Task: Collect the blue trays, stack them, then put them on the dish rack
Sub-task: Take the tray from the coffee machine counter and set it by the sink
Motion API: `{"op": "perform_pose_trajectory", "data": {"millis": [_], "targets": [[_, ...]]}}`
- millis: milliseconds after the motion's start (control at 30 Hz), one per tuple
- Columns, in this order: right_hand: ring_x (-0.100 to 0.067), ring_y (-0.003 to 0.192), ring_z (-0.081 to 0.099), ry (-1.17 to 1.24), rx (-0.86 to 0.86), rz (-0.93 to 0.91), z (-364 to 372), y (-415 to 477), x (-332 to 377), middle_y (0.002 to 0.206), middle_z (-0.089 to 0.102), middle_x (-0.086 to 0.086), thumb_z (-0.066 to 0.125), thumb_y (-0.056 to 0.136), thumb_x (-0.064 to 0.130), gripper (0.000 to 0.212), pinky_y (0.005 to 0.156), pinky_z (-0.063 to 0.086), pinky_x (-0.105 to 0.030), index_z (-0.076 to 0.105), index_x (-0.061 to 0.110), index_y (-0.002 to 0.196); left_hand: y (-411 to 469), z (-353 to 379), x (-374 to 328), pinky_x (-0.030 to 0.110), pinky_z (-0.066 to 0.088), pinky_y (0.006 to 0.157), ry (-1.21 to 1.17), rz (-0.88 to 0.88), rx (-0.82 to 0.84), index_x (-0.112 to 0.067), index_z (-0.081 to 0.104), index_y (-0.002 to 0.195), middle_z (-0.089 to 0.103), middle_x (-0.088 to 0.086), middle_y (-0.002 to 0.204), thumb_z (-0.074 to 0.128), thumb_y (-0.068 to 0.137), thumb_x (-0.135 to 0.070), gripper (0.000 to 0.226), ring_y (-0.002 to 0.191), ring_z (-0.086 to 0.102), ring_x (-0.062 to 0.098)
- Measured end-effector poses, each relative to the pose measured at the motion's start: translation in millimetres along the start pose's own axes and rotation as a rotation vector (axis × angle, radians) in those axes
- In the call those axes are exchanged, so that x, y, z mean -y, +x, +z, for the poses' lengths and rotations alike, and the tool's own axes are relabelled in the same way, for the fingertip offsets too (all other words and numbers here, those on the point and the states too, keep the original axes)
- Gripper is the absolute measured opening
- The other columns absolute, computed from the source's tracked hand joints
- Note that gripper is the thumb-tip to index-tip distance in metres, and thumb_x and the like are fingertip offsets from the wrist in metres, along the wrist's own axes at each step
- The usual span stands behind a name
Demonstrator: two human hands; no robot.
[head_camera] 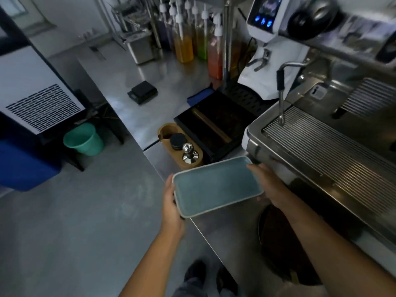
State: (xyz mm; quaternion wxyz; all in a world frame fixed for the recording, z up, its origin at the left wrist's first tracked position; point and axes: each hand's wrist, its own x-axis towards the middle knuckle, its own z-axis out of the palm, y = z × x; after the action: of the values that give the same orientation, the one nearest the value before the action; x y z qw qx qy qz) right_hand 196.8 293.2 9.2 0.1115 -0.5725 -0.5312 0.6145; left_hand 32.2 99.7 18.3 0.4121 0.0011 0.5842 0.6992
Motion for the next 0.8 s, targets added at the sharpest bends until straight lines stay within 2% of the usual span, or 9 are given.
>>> {"op": "perform_pose_trajectory", "data": {"millis": [67, 133, 200, 267, 367, 467, 600, 700, 800], "targets": [[-0.024, 0.085, 0.059, 0.1, -0.015, -0.014, 2, -23, 11, 0.099, 0.059, -0.001, 0.055, 0.084, 0.056, 0.028, 0.048, 0.049, -0.03, 0.056, 0.031, 0.094, 3, 1, -27, 0.048, 0.046, 0.087, -0.024, 0.064, 0.072, -0.007, 0.047, 0.137, 0.059, 0.016, 0.11, 0.047, 0.097, -0.04, 0.052, 0.102, 0.056, 0.033], [-0.023, 0.085, 0.059, 0.184, -0.037, -0.013, 7, -45, 20, 0.101, 0.06, 0.002, 0.054, 0.079, 0.062, 0.027, 0.048, 0.048, -0.029, 0.058, 0.04, 0.093, 8, 1, -50, 0.044, 0.049, 0.08, -0.026, 0.1, 0.158, -0.007, 0.052, 0.132, 0.062, 0.013, 0.102, 0.049, 0.096, -0.04, 0.049, 0.093, 0.058, 0.031], [-0.021, 0.078, 0.061, 0.304, -0.039, -0.006, 14, -63, 25, 0.106, 0.065, 0.0, 0.054, 0.072, 0.069, 0.036, 0.04, 0.043, -0.023, 0.063, 0.046, 0.098, 13, 3, -70, 0.037, 0.054, 0.07, -0.03, 0.114, 0.254, -0.011, 0.061, 0.123, 0.067, 0.009, 0.094, 0.052, 0.095, -0.039, 0.041, 0.083, 0.063, 0.026], [-0.024, 0.07, 0.062, 0.429, -0.043, -0.022, 20, -79, 29, 0.109, 0.068, -0.006, 0.053, 0.075, 0.071, 0.047, 0.041, 0.044, -0.025, 0.066, 0.041, 0.109, 20, 4, -85, 0.033, 0.057, 0.063, -0.05, 0.105, 0.327, -0.009, 0.063, 0.122, 0.07, 0.009, 0.091, 0.049, 0.098, -0.034, 0.037, 0.077, 0.067, 0.024], [-0.026, 0.066, 0.067, 0.54, -0.086, -0.095, 27, -102, 33, 0.108, 0.071, -0.011, 0.051, 0.084, 0.067, 0.044, 0.046, 0.048, -0.031, 0.066, 0.038, 0.112, 30, 7, -101, 0.032, 0.056, 0.055, -0.026, 0.089, 0.404, -0.013, 0.066, 0.115, 0.072, 0.006, 0.083, 0.049, 0.098, -0.032, 0.03, 0.07, 0.068, 0.023], [-0.022, 0.061, 0.071, 0.634, -0.155, -0.189, 32, -127, 33, 0.104, 0.073, -0.011, 0.05, 0.086, 0.063, 0.041, 0.041, 0.046, -0.028, 0.068, 0.036, 0.11, 34, 10, -111, 0.034, 0.056, 0.061, 0.015, 0.039, 0.514, -0.016, 0.064, 0.122, 0.072, 0.007, 0.098, 0.039, 0.101, -0.038, 0.04, 0.08, 0.069, 0.023], [-0.026, 0.056, 0.07, 0.746, -0.249, -0.262, 31, -161, 30, 0.078, 0.075, -0.009, 0.055, 0.081, 0.061, 0.042, 0.035, 0.045, -0.026, 0.075, 0.028, 0.098, 24, 20, -125, 0.035, 0.058, 0.065, 0.077, 0.021, 0.609, -0.019, 0.064, 0.127, 0.073, 0.009, 0.109, 0.034, 0.102, -0.036, 0.042, 0.087, 0.071, 0.022], [-0.027, 0.063, 0.071, 0.793, -0.3, -0.307, 21, -188, 20, 0.079, 0.074, -0.01, 0.057, 0.077, 0.062, 0.051, 0.049, 0.048, -0.031, 0.075, 0.02, 0.1, 8, 36, -129, 0.037, 0.06, 0.065, 0.16, 0.054, 0.693, -0.019, 0.065, 0.125, 0.075, 0.009, 0.108, 0.034, 0.104, -0.032, 0.04, 0.088, 0.073, 0.022], [-0.029, 0.073, 0.071, 0.847, -0.414, -0.326, 3, -221, 1, 0.083, 0.075, -0.011, 0.06, 0.074, 0.064, 0.05, 0.068, 0.043, -0.044, 0.078, 0.022, 0.093, -18, 60, -122, 0.034, 0.059, 0.052, 0.205, 0.066, 0.782, -0.021, 0.068, 0.119, 0.077, 0.005, 0.096, 0.035, 0.103, -0.031, 0.038, 0.078, 0.074, 0.02]]}}
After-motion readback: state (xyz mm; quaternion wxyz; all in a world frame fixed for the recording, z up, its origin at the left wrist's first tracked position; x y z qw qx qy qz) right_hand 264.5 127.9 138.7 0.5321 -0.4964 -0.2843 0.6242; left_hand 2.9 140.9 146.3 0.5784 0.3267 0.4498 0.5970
